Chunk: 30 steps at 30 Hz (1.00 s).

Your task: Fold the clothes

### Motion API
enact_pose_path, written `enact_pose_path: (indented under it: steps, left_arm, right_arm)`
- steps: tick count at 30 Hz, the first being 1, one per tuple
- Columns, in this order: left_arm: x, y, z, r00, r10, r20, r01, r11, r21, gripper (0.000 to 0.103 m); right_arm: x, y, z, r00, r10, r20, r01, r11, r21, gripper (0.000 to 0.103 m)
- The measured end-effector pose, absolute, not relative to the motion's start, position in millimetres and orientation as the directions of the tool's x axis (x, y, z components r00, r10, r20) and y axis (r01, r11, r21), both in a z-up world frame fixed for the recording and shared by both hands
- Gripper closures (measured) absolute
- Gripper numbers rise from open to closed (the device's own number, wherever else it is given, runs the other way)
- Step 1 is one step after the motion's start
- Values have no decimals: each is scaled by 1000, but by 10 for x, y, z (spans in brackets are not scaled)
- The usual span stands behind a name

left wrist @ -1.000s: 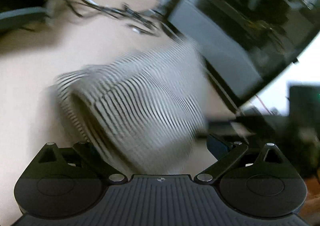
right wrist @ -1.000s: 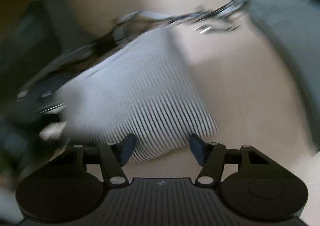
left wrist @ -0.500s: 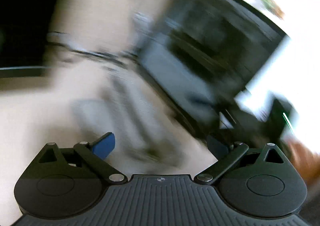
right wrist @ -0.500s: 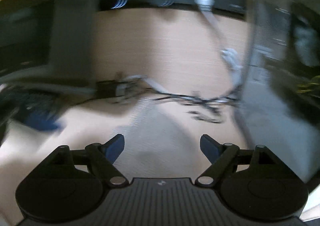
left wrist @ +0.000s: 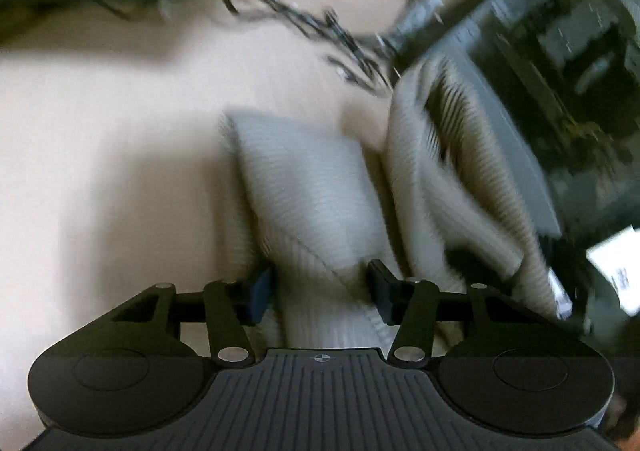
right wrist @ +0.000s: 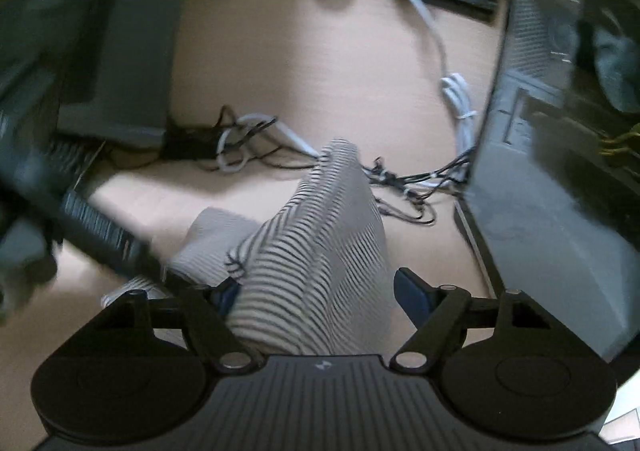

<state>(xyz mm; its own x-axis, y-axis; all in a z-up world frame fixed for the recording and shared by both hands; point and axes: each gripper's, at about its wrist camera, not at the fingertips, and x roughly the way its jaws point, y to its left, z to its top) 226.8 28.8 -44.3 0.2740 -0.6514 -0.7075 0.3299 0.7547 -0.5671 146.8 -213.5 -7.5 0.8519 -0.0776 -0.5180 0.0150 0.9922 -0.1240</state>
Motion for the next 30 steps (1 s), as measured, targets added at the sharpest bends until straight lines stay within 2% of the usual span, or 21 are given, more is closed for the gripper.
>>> enact_pose_path:
  steps: [2,5,7,9,13,17,20,26,28,30]
  left_arm:
    - [2175,216,-478,248,-663,-706,357,740,-570,48]
    - [2087,206,-463,218,-678,-702,374,723,-581,46]
    - [2021,278,-388,236,-665,-709,397,732,-554,43]
    - [1995,340,-372,237,-663,-710,402,732,-550,44]
    - [2017,311,-470,216,-662,-718,404,730,-552,52]
    - [1987,265,-486,227,-667,-709,440,720,-537,52]
    - [1954,272,-483,237,-664,-709,454,721,-524,52]
    - [1888,424,-431,253,-659,-708,440,730,-523,49]
    - [1881,543,-373,269,-648,-713,438,741,-509,42]
    - [1894,721,-274,321,-606,-727,433,777,-457,40]
  right_arm:
    - [1476,-2204,-39,859,-75,-507,13,992,-124,28]
    - [1517,-2219,-73,830,-45,-556,-11,995,-97,44]
    - [1561,-2255,-118,803,0,-595,-26,999,-35,72]
    - [1526,-2268,-38,803,39,-595,-25,999,33,76]
    - [1492,-2049,389,836,155,-526,-126,988,90,77]
    - [1633,-1711,279,786,230,-573,-202,973,113,77]
    - [1744,-1588,89,755,211,-621,-179,977,115,76]
    - [1801,-1478,35,743,192,-641,-183,980,81,75]
    - [1754,-1417,12,750,168,-639,-183,982,43,74]
    - [1691,-1378,16,763,139,-632,-176,984,4,72]
